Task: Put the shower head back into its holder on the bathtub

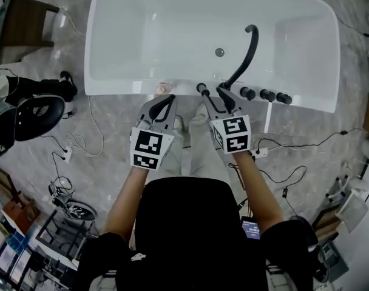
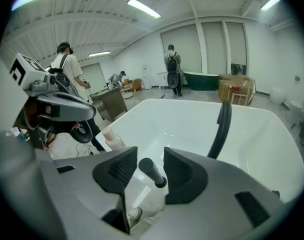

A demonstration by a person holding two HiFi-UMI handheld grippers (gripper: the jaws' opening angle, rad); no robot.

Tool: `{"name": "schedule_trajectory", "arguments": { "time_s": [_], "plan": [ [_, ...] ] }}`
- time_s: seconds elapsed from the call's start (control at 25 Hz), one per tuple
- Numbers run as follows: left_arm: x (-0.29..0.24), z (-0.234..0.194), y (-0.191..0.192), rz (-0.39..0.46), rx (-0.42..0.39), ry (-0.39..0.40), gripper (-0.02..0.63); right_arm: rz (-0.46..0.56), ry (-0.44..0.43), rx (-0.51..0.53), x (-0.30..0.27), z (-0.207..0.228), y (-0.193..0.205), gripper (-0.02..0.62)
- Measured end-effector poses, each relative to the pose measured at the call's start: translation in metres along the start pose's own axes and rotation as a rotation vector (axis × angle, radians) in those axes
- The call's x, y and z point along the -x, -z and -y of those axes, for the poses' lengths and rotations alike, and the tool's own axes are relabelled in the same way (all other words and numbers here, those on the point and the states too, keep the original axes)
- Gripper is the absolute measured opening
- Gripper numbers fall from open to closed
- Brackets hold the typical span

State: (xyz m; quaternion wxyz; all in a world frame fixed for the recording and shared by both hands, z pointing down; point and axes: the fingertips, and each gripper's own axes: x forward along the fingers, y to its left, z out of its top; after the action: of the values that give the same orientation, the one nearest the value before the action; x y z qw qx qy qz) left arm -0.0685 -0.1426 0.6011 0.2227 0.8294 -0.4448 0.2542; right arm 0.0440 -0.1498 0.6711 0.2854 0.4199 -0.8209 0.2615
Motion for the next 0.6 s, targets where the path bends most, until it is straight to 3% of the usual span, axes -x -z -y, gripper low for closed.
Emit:
{"name": "schedule_trajectory", "arguments": {
  "time_s": [0.6],
  "plan": [
    [0.041, 0.036, -0.093, 0.156, -0.106, 0.027, 0.014, 0.25, 0.102, 0.007, 0.115, 0.015, -0.104, 0.052]
  ]
}}
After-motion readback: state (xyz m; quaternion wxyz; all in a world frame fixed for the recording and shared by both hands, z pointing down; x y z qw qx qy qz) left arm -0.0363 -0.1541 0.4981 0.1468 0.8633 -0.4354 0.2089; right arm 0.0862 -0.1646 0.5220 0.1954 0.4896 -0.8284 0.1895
